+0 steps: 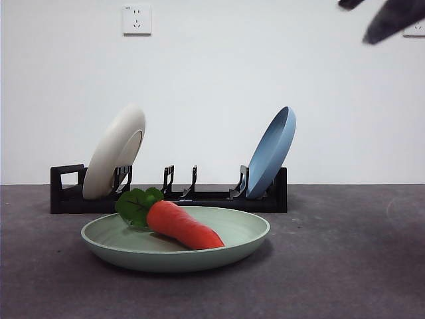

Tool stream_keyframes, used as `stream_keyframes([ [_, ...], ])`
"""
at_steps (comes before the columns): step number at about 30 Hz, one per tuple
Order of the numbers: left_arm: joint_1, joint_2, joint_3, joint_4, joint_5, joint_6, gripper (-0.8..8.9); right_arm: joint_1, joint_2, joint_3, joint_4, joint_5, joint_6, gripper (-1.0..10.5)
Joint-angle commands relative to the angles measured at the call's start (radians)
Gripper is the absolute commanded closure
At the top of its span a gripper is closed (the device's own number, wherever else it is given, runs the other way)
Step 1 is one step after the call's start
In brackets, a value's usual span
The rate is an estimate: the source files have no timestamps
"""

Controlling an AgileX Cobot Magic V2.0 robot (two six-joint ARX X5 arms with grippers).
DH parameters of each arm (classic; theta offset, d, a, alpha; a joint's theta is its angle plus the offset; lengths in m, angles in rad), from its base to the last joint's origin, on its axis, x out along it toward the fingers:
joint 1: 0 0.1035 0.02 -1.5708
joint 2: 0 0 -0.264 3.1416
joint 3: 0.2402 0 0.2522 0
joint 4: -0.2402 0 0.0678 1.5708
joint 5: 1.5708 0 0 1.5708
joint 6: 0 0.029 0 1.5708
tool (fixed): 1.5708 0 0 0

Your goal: Take the green plate from the plate rack,put the plate on the table,take the carrot from the table,put the carrot in the plate

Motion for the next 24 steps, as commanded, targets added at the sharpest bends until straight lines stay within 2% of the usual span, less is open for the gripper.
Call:
stream_keyframes([
  [1,-0.002,0.001,0.0,0.001,-0.004,-0.004,8.17,0.003,-0.002,-0.005,0.007,0.002,-0.011,9.5],
  [21,-0.002,0.001,0.0,0.034,-0.003,-0.002,8.17,0.002,-0.003,-0.005,0.007,0.002,-0.011,9.5],
  [24,0.017,-0.013,0.0,0.057,-0.057,0.019,8.17,0.002,-0.003,-0.005,0.007,0.002,-0.011,9.5],
])
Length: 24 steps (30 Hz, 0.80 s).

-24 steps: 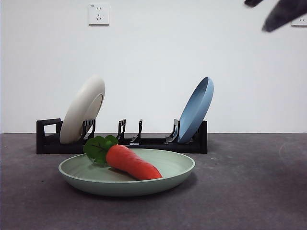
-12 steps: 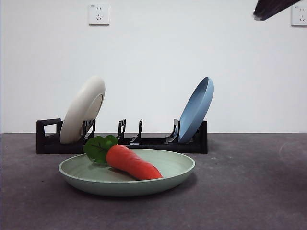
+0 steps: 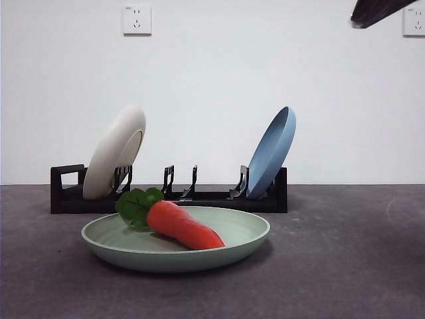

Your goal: Take the green plate from the plate rack,put the plate on the table,take the carrot from the table,put the carrot in the plate

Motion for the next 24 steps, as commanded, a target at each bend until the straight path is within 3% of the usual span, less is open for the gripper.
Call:
stream_keyframes([
  [1,0.032,-0.022,0.0,0.035,-0.068,0.027,8.17,0.002,-0.002,-0.005,0.007,0.002,-0.006,9.5],
  [3,0.085,-0.051,-0.001,0.114,-0.117,0.06,8.17,0.002,-0.002,-0.005,0.007,0.002,-0.006,9.5],
  [5,0.167,-0.085,-0.002,0.225,-0.106,0.113,8.17,0.002,-0.002,-0.005,0.007,0.002,-0.006,9.5],
  [12,0.574,-0.228,-0.036,0.508,0.171,0.163,8.17,0.002,-0.002,-0.005,0.007,0.002,-0.006,9.5],
  [16,0.769,-0.368,-0.191,0.679,0.223,0.171,8.17,0.002,-0.003,-0.005,0.007,0.002,-0.006,9.5],
  [24,0.949,-0.649,-0.653,1.01,0.185,0.175,8.17,0.002,-0.003,-0.005,0.007,0.002,-0.006,9.5],
])
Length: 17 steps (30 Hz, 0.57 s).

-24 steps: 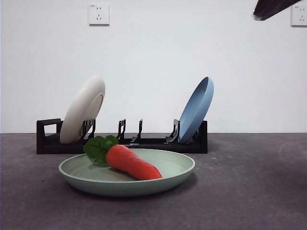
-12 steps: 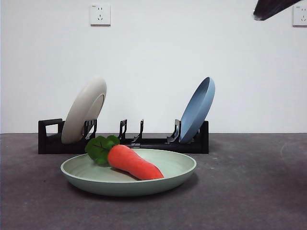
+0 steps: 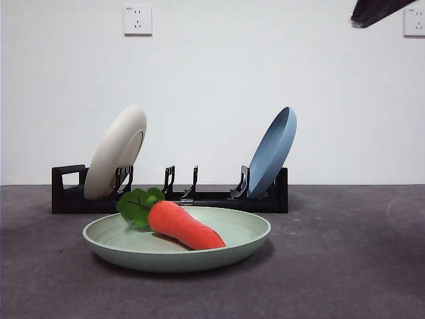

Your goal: Take the green plate from the plate rack,put the plate on the table,take the carrot from the table,put the carrot in the plate

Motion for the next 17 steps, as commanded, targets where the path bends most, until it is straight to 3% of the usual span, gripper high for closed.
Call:
stream_keyframes([
  [1,0.036,-0.082,-0.195,0.091,-0.002,0.009,8.17,0.002,-0.002,-0.005,0.007,0.001,-0.006,9.5],
  [7,0.071,-0.246,-0.469,0.151,-0.023,-0.034,8.17,0.002,-0.002,-0.005,0.007,0.001,-0.006,9.5],
  [17,0.081,-0.388,-0.696,0.138,-0.052,-0.044,8.17,0.002,-0.002,-0.005,0.007,0.001,-0.006,9.5],
])
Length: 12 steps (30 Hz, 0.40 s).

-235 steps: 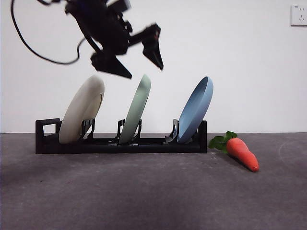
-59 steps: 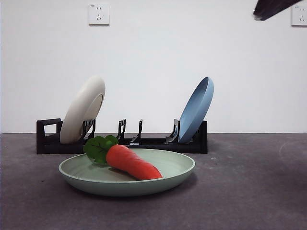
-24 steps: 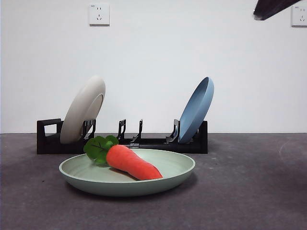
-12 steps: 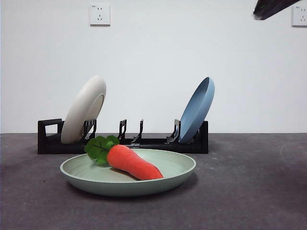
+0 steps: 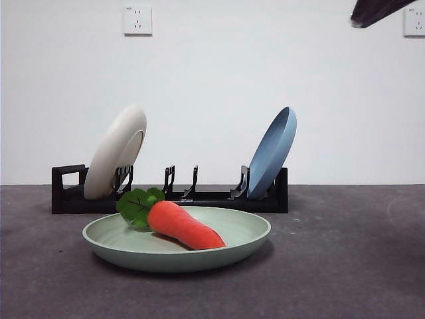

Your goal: Take the green plate from the plate rack,put the plate on the table,take the carrot from the table,put the carrot in the plate

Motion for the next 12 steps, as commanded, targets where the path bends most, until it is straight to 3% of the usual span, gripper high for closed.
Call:
stream_keyframes([
  [1,0.004,-0.034,-0.043,-0.006,-0.005,-0.016,8.17,0.002,-0.002,-0.005,0.007,0.002,-0.006,9.5],
  [12,0.005,-0.082,-0.077,-0.211,-0.007,-0.06,8.17,0.002,-0.002,-0.005,0.007,0.002,-0.006,9.5],
])
